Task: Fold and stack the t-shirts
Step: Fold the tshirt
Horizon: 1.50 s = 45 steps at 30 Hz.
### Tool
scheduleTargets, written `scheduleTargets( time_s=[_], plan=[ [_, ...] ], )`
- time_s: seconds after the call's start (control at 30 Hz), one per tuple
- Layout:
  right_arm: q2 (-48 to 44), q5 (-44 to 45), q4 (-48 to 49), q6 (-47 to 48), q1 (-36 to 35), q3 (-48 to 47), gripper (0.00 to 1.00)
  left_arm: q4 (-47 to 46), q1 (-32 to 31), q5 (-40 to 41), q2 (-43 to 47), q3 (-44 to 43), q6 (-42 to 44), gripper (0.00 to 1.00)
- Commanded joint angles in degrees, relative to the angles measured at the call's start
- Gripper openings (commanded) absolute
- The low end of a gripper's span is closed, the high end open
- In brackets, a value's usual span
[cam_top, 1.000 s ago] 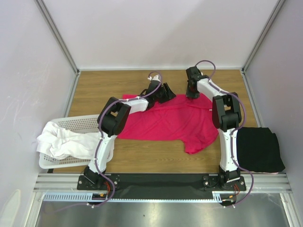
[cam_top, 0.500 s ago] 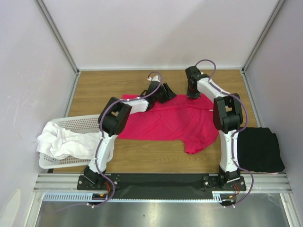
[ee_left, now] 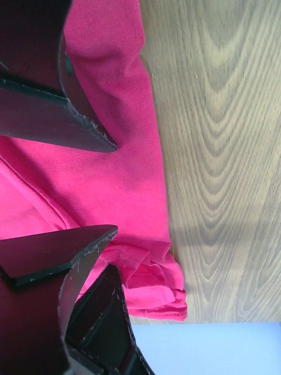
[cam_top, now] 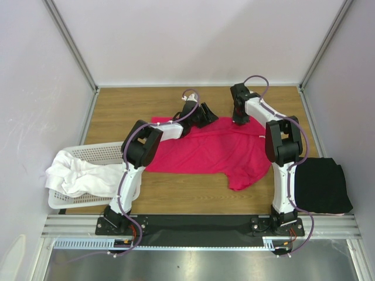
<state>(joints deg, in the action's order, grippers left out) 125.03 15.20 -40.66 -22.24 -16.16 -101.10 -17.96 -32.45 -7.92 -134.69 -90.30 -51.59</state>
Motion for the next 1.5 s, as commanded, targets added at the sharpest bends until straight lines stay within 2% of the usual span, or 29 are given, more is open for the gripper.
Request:
scheduleTargets(
  time_s=[0.0, 0.03, 0.07, 0.17, 0.43, 0.63, 0.83, 0.87, 0.93, 0.97, 1.0, 1.13, 1.47],
  plan=[
    [-3.04, 0.18, 1.29, -0.17, 0.08, -0.06, 0.1, 0.2, 0.37, -0.51, -1.1, 1.09, -0.44, 0.59],
    [-3.04, -0.86, 1.81, -0.09, 0.25, -0.32, 0.13, 0.2, 0.37, -0.51, -1.18, 1.09, -0.44, 0.59],
    [-2.95, -1.31, 2.25, -0.17, 0.25, -0.5, 0.2, 0.2, 0.28, -0.51, -1.19, 1.01, -0.44, 0.59],
    [-2.17, -2.11, 3.14, 0.18, 0.43, -1.46, 0.3, 0.38, 0.37, -0.51, -1.18, 0.83, -0.35, 0.6],
    [0.3, -2.9, 4.36, 0.0, 1.4, -3.67, 0.37, 0.47, 0.37, -0.43, -1.54, 0.57, -0.35, 0.61],
    [3.2, -2.55, 3.58, 0.53, 1.49, -5.77, 0.37, 0.9, 0.45, -0.16, -1.45, 0.56, -0.35, 0.61],
    [3.73, 0.18, 2.43, 1.67, 1.22, -6.48, 0.33, 0.82, 0.37, -0.16, -1.62, 0.48, -0.44, 0.61],
    [3.64, 0.44, 2.35, 1.76, 1.13, -6.48, 0.24, 0.9, 0.45, -0.16, -1.62, 0.48, -0.44, 0.61],
    [3.03, 1.4, 1.91, 1.67, 1.22, -6.57, 0.16, 0.9, 0.45, -0.16, -1.62, 0.48, -0.53, 0.61],
    [2.68, 1.58, 1.91, 1.76, 1.13, -6.39, 0.05, 0.82, 0.37, -0.16, -1.62, 0.48, -0.53, 0.61],
    [2.24, 1.59, 1.82, 1.67, 1.13, -6.22, 0.0, 0.82, 0.45, -0.16, -1.71, 0.48, -0.61, 0.61],
    [-1.27, 2.46, 0.68, 1.32, 0.61, -4.55, 0.0, 0.73, 0.54, -0.08, -1.89, 0.48, -0.96, 0.61],
    [-14.62, 1.5, -1.08, -2.63, -0.18, 12.49, 0.0, -0.41, 0.72, -0.87, -1.98, 1.0, -1.4, 0.61]
  ],
)
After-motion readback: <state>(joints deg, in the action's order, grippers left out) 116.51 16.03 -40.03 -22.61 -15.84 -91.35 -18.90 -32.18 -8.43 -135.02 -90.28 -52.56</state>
